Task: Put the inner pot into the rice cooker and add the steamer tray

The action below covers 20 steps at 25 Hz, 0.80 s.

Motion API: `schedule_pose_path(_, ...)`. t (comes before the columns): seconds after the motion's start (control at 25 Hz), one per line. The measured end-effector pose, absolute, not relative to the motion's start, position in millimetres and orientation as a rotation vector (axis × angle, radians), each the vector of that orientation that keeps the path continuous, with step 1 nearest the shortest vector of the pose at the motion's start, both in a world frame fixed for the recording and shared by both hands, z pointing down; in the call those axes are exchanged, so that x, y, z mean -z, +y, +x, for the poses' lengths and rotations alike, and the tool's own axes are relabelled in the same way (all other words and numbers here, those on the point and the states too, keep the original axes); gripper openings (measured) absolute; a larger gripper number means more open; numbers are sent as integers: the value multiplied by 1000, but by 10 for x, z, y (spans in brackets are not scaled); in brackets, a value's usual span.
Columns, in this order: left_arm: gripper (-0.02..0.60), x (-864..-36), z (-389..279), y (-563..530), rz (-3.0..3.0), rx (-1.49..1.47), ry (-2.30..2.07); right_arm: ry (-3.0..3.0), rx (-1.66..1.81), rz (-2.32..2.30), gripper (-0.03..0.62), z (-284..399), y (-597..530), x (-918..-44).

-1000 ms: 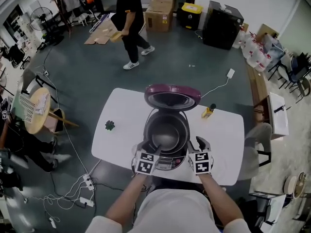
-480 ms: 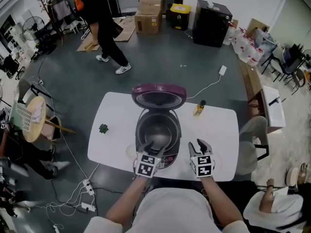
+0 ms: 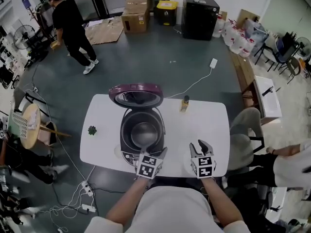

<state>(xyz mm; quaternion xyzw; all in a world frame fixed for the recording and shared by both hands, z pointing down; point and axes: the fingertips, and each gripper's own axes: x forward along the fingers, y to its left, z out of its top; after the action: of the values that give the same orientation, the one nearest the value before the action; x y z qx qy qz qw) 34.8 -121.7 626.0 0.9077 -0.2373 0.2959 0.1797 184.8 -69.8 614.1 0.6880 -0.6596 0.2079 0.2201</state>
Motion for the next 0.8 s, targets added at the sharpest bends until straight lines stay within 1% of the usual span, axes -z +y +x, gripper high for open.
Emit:
schedule_pose_path(0.4,237,-6368,1055,-709,2583,-882,-567,-1782,-633,1920,170,2403,-143,-6307)
schedule_pose_path(0.8,238,-6790,1461,-329,2550,-988,-491,-1721,-731,1917,170,2781,325,-6746)
